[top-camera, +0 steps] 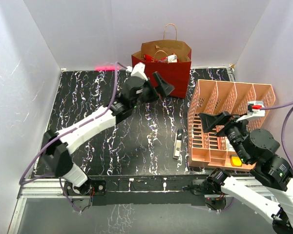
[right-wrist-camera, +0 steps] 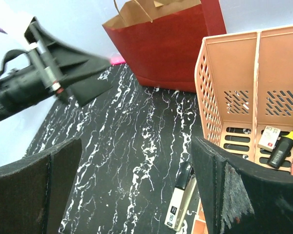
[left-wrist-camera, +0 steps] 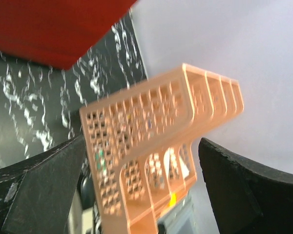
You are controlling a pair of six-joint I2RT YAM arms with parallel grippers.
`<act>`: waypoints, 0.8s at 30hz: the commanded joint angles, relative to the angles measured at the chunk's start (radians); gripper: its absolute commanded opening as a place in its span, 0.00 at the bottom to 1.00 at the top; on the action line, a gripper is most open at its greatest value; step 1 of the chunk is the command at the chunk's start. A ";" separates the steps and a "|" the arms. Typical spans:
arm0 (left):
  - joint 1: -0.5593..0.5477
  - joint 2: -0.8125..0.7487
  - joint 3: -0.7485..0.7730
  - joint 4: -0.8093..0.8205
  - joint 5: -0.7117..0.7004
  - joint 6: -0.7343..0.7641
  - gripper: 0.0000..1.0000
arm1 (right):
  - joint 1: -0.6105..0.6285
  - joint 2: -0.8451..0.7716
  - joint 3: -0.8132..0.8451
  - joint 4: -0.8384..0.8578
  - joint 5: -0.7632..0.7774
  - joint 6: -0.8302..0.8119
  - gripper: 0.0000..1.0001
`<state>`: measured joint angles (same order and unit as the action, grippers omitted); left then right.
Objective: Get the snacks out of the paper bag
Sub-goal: Move the paper bag to the center of the board.
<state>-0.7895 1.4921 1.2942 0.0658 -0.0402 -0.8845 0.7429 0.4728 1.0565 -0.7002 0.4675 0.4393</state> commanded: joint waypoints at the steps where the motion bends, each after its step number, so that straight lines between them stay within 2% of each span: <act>1: -0.014 0.146 0.228 0.074 -0.243 -0.074 0.98 | -0.006 -0.048 0.011 0.062 0.041 0.025 0.98; 7: -0.018 0.304 0.410 0.133 -0.564 0.004 0.98 | -0.005 -0.083 0.031 0.033 0.070 0.036 0.98; 9: -0.016 0.344 0.464 0.143 -0.625 0.037 0.98 | -0.006 -0.092 0.038 0.026 0.081 0.037 0.98; 12: -0.011 0.408 0.548 0.179 -0.639 0.094 0.94 | -0.006 -0.115 0.041 0.028 0.096 0.040 0.98; 17: 0.011 0.508 0.658 0.140 -0.593 0.033 0.82 | -0.005 -0.146 0.051 0.017 0.119 0.043 0.98; 24: 0.030 0.622 0.810 0.123 -0.568 0.016 0.76 | -0.005 -0.170 0.080 -0.025 0.117 0.062 0.98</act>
<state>-0.7738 2.0869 2.0117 0.1757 -0.6025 -0.8616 0.7429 0.3172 1.0924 -0.7212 0.5713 0.4828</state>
